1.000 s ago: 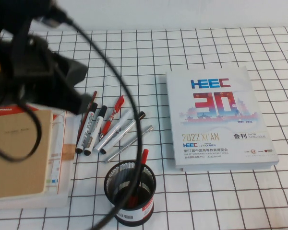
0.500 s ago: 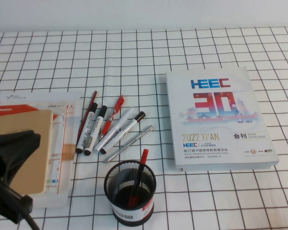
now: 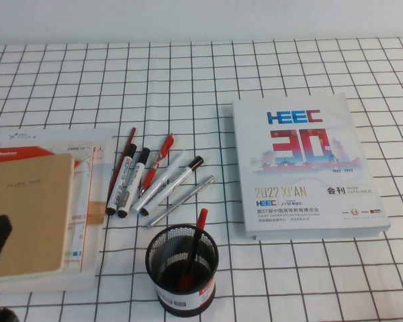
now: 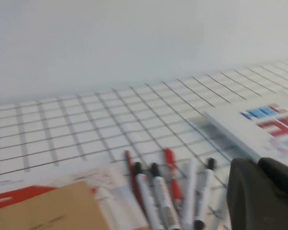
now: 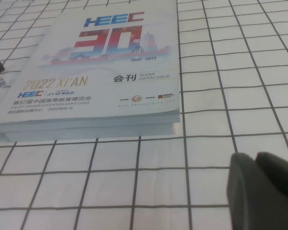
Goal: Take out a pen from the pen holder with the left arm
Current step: 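Take a marker out of the pen holder and lay it on the table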
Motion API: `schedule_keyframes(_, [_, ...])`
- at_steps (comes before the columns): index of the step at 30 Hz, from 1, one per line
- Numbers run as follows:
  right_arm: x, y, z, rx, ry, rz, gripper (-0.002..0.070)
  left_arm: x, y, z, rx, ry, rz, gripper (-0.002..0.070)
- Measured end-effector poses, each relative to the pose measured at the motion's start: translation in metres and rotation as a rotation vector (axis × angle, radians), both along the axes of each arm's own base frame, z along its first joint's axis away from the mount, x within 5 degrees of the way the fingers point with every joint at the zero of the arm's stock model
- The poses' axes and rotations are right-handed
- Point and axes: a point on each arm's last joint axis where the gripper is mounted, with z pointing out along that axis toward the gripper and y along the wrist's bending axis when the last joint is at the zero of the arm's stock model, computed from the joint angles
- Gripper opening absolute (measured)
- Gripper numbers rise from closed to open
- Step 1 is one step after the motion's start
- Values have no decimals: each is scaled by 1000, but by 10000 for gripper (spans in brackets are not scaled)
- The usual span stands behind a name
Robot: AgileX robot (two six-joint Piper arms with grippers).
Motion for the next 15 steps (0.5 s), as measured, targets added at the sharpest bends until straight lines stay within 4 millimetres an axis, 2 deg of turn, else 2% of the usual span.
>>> schedule_keyframes(7, [0, 0, 0, 0, 0, 0, -15, -16, 23, -43, -94, -132, 232, 0])
schedule_keyframes(15, [0, 0, 0, 0, 0, 0, -15, -20, 31, -73, -91, -149, 340, 0])
